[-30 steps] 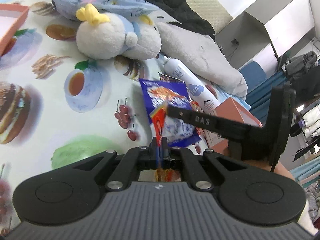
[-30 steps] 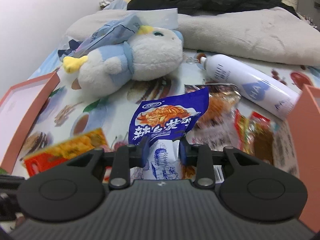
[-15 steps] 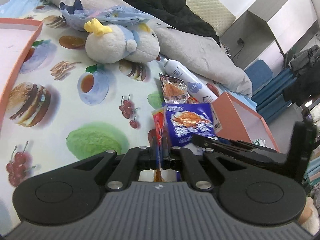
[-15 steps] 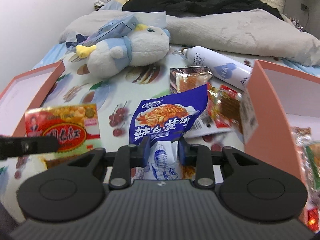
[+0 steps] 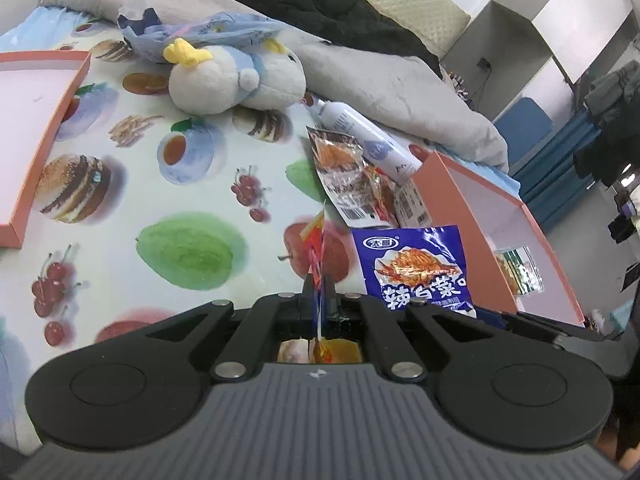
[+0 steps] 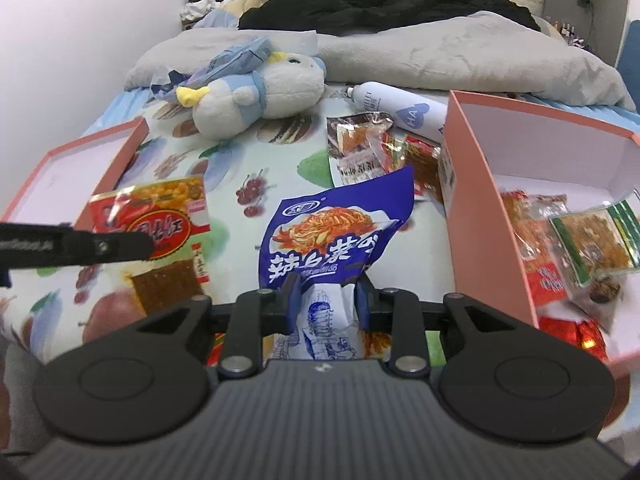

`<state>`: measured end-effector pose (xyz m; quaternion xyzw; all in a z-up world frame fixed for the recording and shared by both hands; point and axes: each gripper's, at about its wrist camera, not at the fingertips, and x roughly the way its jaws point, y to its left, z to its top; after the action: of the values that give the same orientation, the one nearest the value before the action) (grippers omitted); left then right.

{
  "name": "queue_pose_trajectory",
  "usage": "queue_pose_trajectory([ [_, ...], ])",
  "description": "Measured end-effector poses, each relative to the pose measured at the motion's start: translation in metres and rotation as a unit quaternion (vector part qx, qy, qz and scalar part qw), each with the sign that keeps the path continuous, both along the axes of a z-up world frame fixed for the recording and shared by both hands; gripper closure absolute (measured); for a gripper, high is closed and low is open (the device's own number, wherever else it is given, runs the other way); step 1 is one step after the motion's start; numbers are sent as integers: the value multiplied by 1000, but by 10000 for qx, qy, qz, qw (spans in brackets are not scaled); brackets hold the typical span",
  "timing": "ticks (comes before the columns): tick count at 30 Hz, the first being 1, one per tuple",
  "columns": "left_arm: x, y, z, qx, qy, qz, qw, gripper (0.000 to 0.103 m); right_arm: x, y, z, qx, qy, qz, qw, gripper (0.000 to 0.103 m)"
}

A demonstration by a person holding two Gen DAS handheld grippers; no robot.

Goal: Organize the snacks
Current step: 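Carry the red stick snack with the left tool while the right tool carries the blue packet over the box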

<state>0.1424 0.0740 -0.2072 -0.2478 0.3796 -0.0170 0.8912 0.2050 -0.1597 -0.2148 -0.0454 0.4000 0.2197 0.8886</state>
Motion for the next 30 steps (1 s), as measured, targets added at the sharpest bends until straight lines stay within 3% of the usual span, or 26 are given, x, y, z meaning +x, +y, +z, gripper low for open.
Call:
queue_pose_trajectory([
  [12,12,-45,39,236,-273,-417,9985,102,4,-31,43,161,-468,-300,9983,73],
  [30,54,-89,151,526,-1338,-940,9851,102,21,-77,123,437,-1312,-663,9882,73],
])
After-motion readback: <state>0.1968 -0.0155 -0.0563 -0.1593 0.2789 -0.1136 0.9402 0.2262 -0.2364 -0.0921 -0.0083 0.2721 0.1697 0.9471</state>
